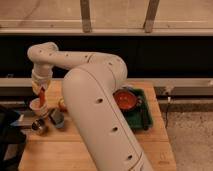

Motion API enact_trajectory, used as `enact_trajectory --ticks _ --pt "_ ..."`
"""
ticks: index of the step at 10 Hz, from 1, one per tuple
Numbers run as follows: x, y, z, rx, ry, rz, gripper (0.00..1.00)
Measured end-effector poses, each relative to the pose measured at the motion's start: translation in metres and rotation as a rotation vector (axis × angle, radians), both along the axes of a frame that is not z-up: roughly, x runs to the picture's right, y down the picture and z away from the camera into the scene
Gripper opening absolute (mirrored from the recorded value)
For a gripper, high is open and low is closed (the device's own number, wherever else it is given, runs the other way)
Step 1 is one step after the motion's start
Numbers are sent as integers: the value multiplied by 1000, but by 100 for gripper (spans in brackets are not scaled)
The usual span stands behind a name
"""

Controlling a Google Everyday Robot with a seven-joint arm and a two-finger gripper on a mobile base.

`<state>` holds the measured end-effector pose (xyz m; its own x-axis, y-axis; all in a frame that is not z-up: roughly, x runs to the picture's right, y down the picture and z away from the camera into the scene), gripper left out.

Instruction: Place pepper in paper cup

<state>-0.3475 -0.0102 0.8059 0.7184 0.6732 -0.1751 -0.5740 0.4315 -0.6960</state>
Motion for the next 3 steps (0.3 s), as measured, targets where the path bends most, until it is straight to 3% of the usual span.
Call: enact_trajectory --ticks 3 --pt "0 -1 -1 4 -25 11 80"
